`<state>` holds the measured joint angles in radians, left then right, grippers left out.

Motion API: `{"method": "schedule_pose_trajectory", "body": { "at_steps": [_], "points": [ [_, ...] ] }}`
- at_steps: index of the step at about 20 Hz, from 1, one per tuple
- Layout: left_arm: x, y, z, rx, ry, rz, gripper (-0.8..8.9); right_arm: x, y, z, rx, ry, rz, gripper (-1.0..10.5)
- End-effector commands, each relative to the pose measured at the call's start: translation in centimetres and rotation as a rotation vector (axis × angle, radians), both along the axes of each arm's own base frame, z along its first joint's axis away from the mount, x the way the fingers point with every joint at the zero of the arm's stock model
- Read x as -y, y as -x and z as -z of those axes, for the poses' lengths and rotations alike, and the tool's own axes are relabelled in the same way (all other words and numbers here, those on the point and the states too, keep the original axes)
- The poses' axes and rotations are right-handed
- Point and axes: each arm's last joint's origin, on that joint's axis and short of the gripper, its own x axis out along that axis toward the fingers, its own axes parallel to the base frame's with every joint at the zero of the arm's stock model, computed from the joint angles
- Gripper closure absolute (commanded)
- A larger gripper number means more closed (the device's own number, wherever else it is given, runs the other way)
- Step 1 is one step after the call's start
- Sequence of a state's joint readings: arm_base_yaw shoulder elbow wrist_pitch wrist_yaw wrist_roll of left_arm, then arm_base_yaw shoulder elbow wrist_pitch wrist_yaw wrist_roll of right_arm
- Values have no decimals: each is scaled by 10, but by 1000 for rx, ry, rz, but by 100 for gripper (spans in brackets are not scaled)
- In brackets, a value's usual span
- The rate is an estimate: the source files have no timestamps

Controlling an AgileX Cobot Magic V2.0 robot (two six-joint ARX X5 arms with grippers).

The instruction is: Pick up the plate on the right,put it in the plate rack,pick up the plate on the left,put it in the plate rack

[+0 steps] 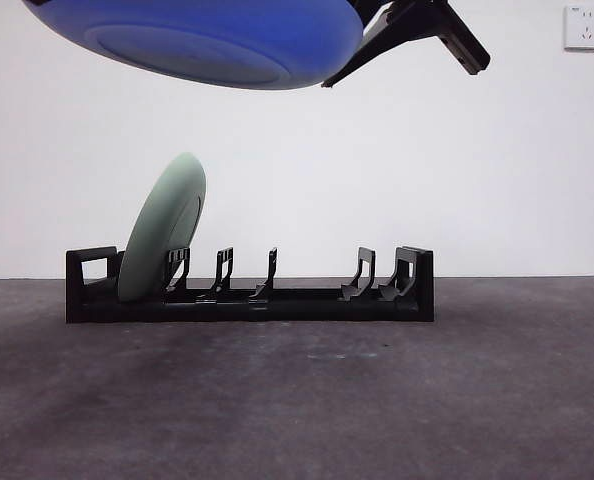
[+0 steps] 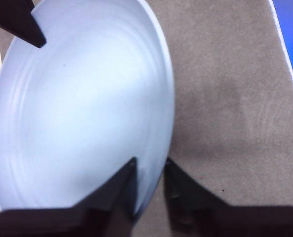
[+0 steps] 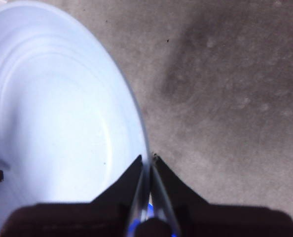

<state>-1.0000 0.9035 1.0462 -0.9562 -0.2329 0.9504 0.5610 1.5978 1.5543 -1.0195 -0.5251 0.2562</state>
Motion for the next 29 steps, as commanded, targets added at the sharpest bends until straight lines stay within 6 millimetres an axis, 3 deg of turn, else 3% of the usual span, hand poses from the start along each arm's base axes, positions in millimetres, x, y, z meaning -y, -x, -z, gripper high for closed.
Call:
{"method": "schedule_pose_trajectory", "body": {
  "at_steps": [1,13,14,18,19,23,26,29],
  "points": [
    [1,0,0,-3,12,2,822,-1,-1,0,8,-4,-14,959],
    [2,2,0,-20,27,5,822,-2,-3,-2,44,-6,-14,935],
    [2,3,0,-27,33,8,822,-1,-3,-3,51,-8,-12,910],
    [2,3,0,-42,48,3,822,4,-6,-14,89,-10,9,622],
    [3,3,0,-50,55,12,822,5,-6,-20,105,-16,10,572],
    [9,1,-1,-114,148,8,822,16,-2,-65,253,-5,30,564],
    [25,-8,-8,-131,317,2,822,32,17,-108,432,82,82,565],
    [42,-31,-14,-164,534,-67,822,53,48,-137,546,148,118,568]
  ]
}}
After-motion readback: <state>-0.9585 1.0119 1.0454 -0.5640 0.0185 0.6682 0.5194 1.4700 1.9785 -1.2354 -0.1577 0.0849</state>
